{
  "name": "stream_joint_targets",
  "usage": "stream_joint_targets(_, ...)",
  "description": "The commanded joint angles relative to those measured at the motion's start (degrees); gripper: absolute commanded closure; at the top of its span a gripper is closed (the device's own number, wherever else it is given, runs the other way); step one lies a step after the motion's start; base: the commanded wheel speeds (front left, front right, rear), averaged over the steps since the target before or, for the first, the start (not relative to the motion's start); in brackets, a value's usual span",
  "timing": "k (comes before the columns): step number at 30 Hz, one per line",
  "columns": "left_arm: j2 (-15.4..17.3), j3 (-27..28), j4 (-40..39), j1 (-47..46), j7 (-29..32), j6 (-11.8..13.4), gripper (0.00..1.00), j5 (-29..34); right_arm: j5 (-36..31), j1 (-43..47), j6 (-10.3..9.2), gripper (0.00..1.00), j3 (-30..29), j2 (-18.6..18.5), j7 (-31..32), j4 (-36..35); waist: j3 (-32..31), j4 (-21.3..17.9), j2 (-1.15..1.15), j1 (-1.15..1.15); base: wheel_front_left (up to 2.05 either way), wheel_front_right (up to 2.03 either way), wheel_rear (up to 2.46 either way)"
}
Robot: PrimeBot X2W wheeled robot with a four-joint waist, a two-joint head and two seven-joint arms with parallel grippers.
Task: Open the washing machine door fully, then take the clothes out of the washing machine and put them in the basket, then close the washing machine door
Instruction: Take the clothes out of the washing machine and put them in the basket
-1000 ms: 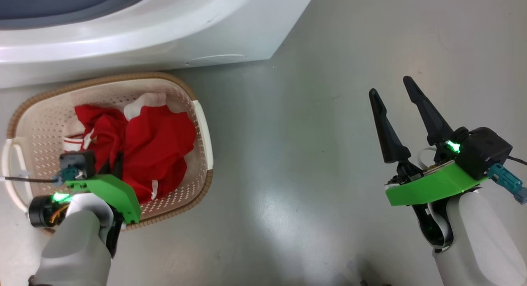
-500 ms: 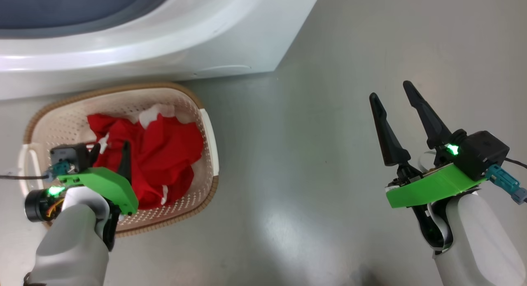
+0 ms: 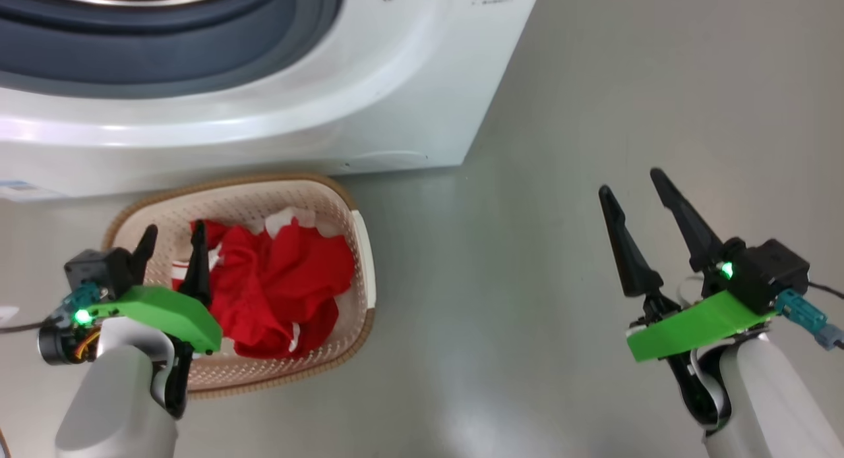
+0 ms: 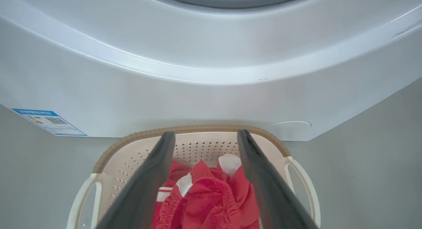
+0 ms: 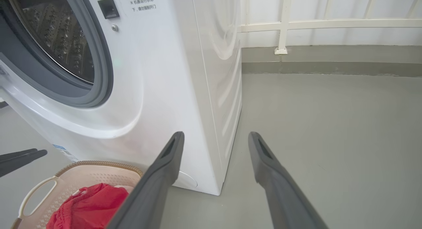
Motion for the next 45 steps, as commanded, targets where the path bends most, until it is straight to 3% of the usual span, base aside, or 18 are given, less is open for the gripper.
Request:
stream_joint_targets(1, 1.8, 2.2, -2.3, 1.9, -0.3, -0.2, 0.0, 0.8, 0.0, 1.9, 0.09, 0.0, 1.1, -0.4, -0.3, -1.0, -2.2, 1.0, 0.0, 0.0, 0.0, 0.0, 0.0)
stream_joint_targets(12, 0.4, 8.7, -17.2, 10.3, -0.3, -0.2, 0.0, 6.3, 0.2, 5.0, 0.09, 0.0, 0.2, -1.0, -0.3, -0.4, -8.3, 1.8, 0.0, 0.0, 0.0, 0.0, 0.0)
stream_joint_targets(27, -1.5, 13.2, -33.7, 23.5, -0.3, -0.2, 0.0, 10.1, 0.6, 10.1, 0.09, 0.0, -1.4, -1.2, -0.3, -0.3, -14.3, 1.8, 0.0, 0.0, 0.0, 0.0, 0.0)
stream_joint_targets(37, -3.0, 14.8, -41.5, 32.0, -0.3, -0.2, 0.0, 10.0, 0.8, 13.0, 0.09, 0.0, -2.2, -1.2, -0.3, -0.6, -16.0, 1.6, 0.0, 0.0, 0.0, 0.0, 0.0)
stream_joint_targets(45, -3.7, 15.2, -42.3, 33.0, -0.3, -0.2, 0.0, 10.3, 0.7, 13.2, 0.09, 0.0, -2.5, -1.3, -0.3, -0.6, -16.4, 1.6, 0.0, 0.0, 0.0, 0.0, 0.0)
